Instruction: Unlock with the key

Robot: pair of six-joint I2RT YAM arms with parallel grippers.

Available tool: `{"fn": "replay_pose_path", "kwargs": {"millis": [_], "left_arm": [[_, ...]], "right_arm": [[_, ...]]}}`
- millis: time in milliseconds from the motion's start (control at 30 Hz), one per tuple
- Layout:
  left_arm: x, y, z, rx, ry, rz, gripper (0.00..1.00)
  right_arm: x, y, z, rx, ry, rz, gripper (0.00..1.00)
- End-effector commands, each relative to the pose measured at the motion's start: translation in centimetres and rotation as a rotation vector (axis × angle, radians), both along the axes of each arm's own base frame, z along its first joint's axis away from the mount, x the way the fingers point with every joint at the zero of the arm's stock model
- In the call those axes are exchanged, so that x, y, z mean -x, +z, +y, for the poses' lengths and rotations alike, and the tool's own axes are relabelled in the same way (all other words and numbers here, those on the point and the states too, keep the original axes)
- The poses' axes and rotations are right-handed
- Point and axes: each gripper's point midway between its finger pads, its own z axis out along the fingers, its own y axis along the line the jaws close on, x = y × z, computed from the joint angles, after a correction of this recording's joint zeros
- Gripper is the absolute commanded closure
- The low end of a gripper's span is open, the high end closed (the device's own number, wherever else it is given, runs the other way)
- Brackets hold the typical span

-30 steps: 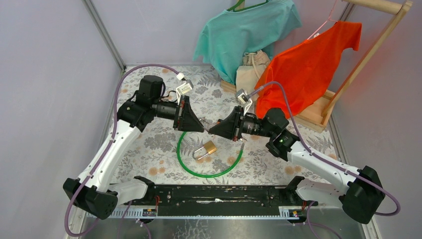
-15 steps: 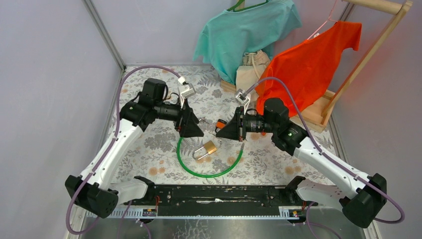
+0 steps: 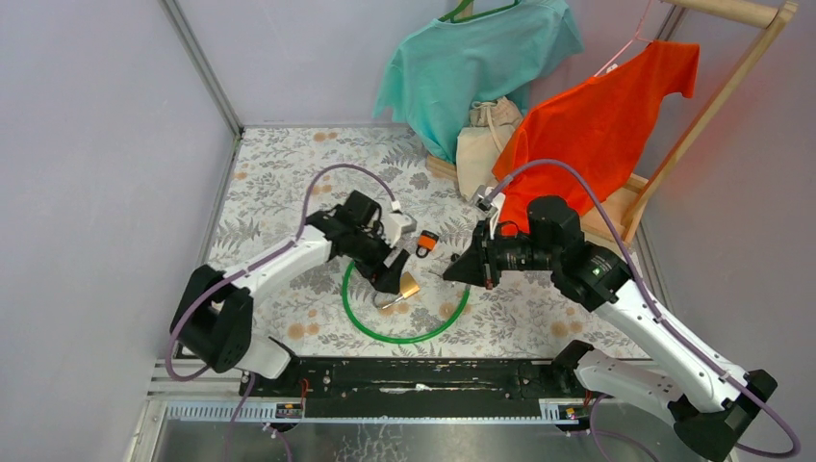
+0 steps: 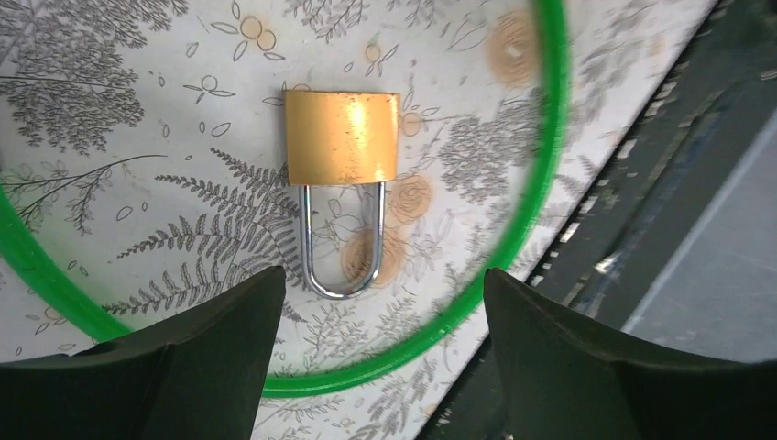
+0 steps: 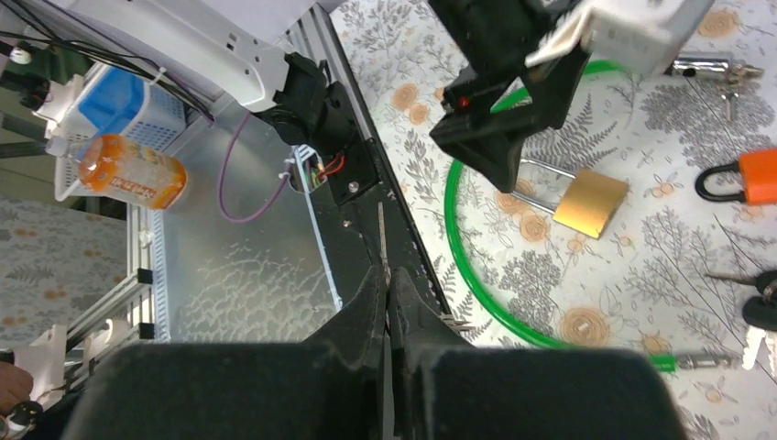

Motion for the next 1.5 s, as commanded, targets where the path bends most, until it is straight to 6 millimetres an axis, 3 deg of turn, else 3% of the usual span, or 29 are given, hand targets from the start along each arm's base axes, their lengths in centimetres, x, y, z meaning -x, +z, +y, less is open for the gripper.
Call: {"fn": "replay_pose_path", "kwargs": {"millis": [0, 267, 500, 667, 800, 1000, 1167, 1233, 1467], "left_arm": [[-2.5, -3.1, -0.9, -0.141, 0.041, -0.172, 0.15], [-2.9, -6.6, -0.4, -0.274, -0.021, -0.216, 0.21], [-3.5, -7.9, 0.6, -0.329, -0.071, -0.283, 0.35], [-3.5, -9.3, 2.0, -0.392, -0.118, -0.316, 0.38], [-3.7, -9.7, 2.9, -0.429, -0.17, -0.357, 0.39], [-6.4, -9.3, 3.8, -0.504, -0.195, -0.484, 0.4], [-8.4, -7.7, 2.9, -0.469, -0.149, -0.501, 0.35], [-8.2, -7.2, 2.3, -0.435, -0.153, -0.469, 0.31], [-3.4, -5.1, 0.2, -0.214, -0.382, -0.374, 0.11]], "right_arm": [[-0.3, 1.2, -1.2, 0.028, -0.044, -0.057, 1.0], [-0.6, 1.5, -1.6, 0.032, -0.078, -0.076, 1.0], [-0.9, 1.8, -2.1, 0.029, -0.115, -0.102, 1.0], [-1.0, 1.9, -2.2, 0.028, -0.125, -0.114, 1.0], [-1.1, 1.9, -2.3, 0.029, -0.128, -0.121, 1.0], [-1.3, 1.9, -2.1, 0.027, -0.132, -0.123, 1.0], [-1.4, 1.6, -2.3, 0.033, -0.145, -0.119, 1.0], [-1.3, 1.4, -2.5, 0.036, -0.149, -0.121, 1.0], [-1.2, 0.9, -2.7, 0.045, -0.155, -0.116, 1.0]]}}
